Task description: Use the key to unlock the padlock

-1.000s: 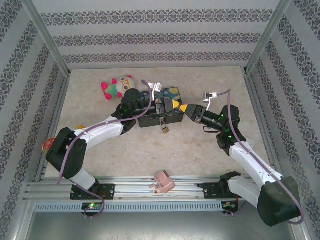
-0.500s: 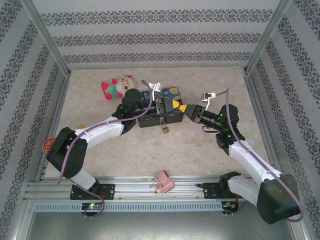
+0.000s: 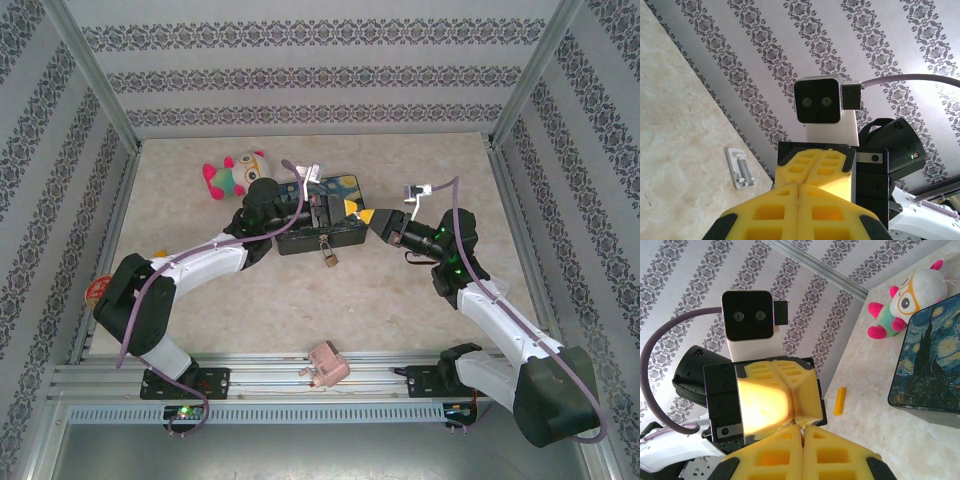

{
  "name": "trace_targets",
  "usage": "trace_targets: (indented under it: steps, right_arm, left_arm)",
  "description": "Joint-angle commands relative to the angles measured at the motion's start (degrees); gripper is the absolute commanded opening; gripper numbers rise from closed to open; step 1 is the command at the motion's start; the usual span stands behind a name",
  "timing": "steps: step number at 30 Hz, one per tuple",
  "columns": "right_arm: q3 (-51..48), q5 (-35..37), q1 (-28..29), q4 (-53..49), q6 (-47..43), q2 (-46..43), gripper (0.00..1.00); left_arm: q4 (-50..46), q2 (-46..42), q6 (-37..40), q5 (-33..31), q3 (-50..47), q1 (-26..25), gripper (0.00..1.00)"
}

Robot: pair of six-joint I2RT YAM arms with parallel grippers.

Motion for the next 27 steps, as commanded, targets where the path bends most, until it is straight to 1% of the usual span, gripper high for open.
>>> trace_targets:
  steps: [1, 5, 9, 12, 13, 14, 16, 20, 21, 22, 23, 27]
  right_arm:
    - [0.33, -2.52, 0.49, 6.36, 1.44, -0.94, 0.00]
    - [0.33, -2.83, 0.67, 9.78, 3.69, -1.28, 0.00]
    - [0.47, -2.82, 1.21, 10.76, 4.41, -2.08, 0.00]
    - [0.29, -2.84, 1.28, 10.27, 4.17, -2.41, 0.00]
    - [0.10, -2.61, 1.28, 9.83, 4.01, -2.50, 0.00]
    - [-0.17, -2.47, 1.26, 9.71, 3.89, -2.44, 0.00]
    - [-0.78, -2.11, 1.12, 9.03, 3.73, -2.40, 0.00]
    - [-2.05, -0.81, 0.54, 5.14, 2.07, -2.66, 0.00]
    - [-2.44, -0.41, 0.31, 4.65, 1.95, -2.84, 0.00]
    - [-2.85, -0.11, -0.05, 3.86, 1.74, -2.94, 0.00]
    - [-3.29, 0.24, -0.36, 3.06, 1.60, -3.18, 0.00]
    - [-4.56, 1.27, -1.19, -0.07, 0.49, -4.47, 0.00]
  left_arm:
    - [3.76, 1.36, -2.14, -0.50, -1.18, 1.61, 0.00]
    - [4.47, 1.90, -3.17, -1.28, -1.93, 1.85, 0.00]
    - [4.56, 2.16, -3.59, -1.99, -2.30, 1.94, 0.00]
    - [4.44, 2.09, -3.78, -2.83, -2.63, 1.94, 0.16]
    - [4.47, 2.00, -3.79, -3.29, -2.76, 2.01, 0.25]
    - [4.39, 1.91, -3.95, -3.85, -3.06, 2.09, 0.37]
    - [4.46, 1.39, -4.06, -5.20, -3.79, 2.15, 0.54]
    - [5.58, -0.94, -3.34, -9.34, -6.32, 2.38, 0.82]
    - [5.70, -1.72, -2.96, -10.47, -7.01, 2.38, 0.88]
    - [5.64, -2.76, -2.37, -11.88, -7.92, 2.37, 0.98]
    - [5.36, -3.90, -1.63, -13.37, -8.73, 2.38, 0.99]
    - [1.69, -8.17, 1.67, -18.27, -11.13, 2.37, 0.99]
